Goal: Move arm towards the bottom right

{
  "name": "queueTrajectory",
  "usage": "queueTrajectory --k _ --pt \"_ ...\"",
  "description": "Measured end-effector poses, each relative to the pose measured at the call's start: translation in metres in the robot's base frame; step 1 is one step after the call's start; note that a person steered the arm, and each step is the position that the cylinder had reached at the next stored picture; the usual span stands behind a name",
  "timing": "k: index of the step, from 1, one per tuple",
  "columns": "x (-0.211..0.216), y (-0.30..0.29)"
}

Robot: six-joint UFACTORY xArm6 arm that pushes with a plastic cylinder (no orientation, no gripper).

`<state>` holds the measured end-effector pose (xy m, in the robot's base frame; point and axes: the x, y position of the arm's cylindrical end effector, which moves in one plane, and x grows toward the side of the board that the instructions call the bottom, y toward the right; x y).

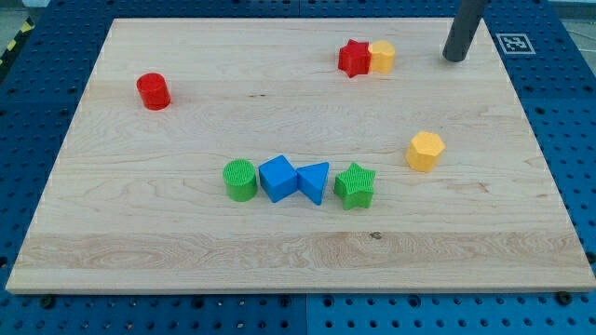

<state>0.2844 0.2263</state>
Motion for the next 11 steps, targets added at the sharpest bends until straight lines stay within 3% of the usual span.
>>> queueTrajectory --k 7,9,11 --pt "0.009 -0.006" --pt "0.03 0.028" --pt "0.079 0.029"
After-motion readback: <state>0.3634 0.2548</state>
